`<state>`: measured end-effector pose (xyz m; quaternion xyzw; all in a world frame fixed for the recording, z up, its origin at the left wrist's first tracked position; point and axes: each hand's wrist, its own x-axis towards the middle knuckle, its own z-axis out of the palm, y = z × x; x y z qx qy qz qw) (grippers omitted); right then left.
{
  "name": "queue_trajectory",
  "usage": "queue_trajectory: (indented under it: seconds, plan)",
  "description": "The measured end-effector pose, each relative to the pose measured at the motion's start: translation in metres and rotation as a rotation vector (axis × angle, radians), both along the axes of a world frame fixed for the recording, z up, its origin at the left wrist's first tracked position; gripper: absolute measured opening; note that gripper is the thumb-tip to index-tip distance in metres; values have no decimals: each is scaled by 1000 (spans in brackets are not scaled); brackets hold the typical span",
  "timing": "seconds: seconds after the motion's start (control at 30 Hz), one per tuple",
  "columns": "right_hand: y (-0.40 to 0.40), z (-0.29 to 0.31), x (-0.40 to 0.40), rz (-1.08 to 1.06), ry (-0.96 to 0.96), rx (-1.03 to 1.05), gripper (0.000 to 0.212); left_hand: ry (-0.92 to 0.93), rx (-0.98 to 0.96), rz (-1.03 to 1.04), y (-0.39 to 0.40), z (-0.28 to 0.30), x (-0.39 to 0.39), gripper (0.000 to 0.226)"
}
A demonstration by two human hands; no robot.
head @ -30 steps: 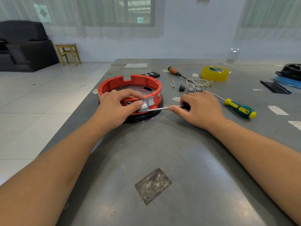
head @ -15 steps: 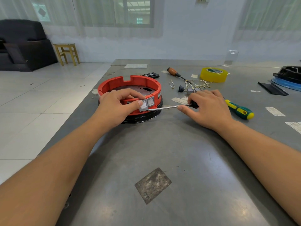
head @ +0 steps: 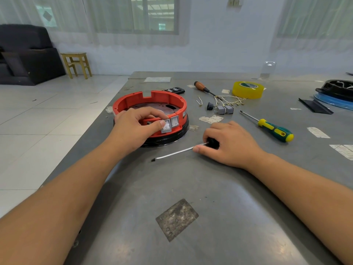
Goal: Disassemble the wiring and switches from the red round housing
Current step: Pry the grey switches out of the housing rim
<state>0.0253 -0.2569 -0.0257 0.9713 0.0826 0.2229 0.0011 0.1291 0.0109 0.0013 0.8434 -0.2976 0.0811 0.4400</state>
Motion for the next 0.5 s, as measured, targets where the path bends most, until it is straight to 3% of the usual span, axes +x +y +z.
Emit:
queue_trajectory:
  seconds: [0.33, 0.5]
  plan:
    - [31, 1, -10, 21, 50, 27, 61, -3, -34, -17, 2, -1, 3, 11]
    - [42, 1, -7, -17, -142, 39, 57, 5, -55, -29, 2, -1, 3, 12]
